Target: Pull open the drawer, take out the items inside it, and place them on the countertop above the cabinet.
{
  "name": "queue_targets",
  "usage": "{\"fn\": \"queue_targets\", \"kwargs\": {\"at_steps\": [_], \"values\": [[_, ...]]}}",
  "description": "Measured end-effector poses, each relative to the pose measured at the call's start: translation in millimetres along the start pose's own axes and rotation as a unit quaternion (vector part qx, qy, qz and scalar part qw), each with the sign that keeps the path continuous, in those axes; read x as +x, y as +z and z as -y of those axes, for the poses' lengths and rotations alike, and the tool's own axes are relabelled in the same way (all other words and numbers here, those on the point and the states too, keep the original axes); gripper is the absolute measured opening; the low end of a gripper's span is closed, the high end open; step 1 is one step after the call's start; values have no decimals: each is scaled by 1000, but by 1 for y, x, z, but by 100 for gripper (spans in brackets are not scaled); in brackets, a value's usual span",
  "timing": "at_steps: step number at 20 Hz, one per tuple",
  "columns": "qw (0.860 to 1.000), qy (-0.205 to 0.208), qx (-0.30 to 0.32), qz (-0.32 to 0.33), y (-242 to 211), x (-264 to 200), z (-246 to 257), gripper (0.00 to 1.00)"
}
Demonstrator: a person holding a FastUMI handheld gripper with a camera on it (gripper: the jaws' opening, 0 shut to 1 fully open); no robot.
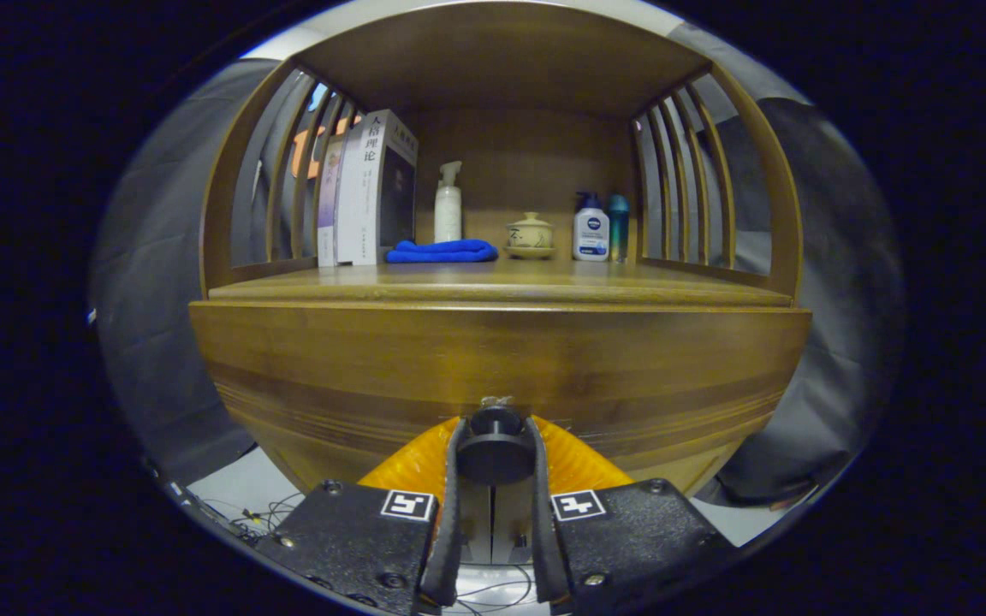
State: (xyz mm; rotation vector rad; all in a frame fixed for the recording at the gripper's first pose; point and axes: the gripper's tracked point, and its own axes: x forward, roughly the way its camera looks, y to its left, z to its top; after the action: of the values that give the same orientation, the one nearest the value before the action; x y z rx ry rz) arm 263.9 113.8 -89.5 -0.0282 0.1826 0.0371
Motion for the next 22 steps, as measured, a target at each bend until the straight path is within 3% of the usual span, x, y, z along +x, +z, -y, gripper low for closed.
{"fn": "queue_targets", "kwargs": {"at_steps": [22], "values": [[1000,12,-3,-11,-34,-115,-6,37]]}}
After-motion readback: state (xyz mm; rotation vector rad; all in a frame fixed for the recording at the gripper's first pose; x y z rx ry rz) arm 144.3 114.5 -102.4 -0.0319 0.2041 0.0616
